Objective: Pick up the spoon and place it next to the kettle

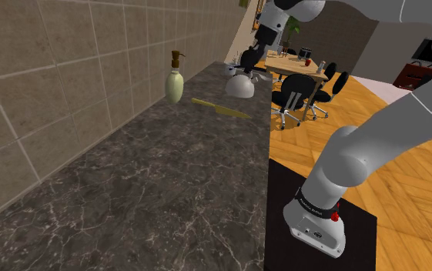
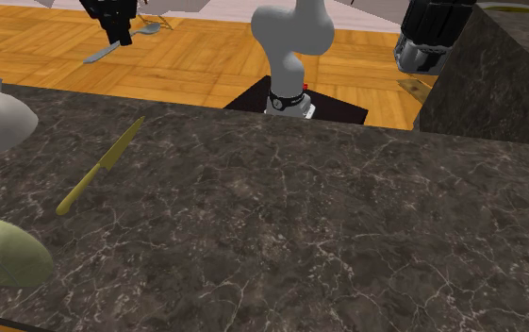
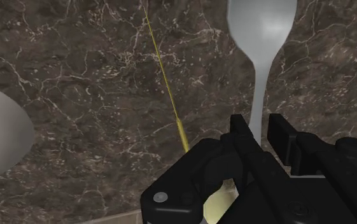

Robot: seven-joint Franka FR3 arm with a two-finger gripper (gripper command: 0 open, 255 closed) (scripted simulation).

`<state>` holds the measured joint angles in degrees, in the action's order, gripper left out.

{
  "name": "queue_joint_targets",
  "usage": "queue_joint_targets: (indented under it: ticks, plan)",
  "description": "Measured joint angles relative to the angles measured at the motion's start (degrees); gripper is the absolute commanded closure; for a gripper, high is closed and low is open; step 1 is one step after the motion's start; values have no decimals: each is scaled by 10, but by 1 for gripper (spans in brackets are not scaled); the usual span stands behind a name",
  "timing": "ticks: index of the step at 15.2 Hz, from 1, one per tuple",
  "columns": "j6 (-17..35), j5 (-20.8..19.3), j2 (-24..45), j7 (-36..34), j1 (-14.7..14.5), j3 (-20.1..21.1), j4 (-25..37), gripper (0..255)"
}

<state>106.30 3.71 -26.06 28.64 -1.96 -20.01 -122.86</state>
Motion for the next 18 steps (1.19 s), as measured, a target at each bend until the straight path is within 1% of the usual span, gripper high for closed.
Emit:
queue_joint_targets:
  ticks: [4,7,11,12,15,18]
  plan:
    - [-8,6,48,62,8,-51,47,255]
    - [-17,20,92,108,11,-87,90,255]
    - [-44,52,164,179,20,-140,169,255]
    - [-47,59,177,193,24,-150,180,255]
    - [-71,100,245,247,39,-185,246,255]
    - [-107,151,323,301,71,-211,328,255]
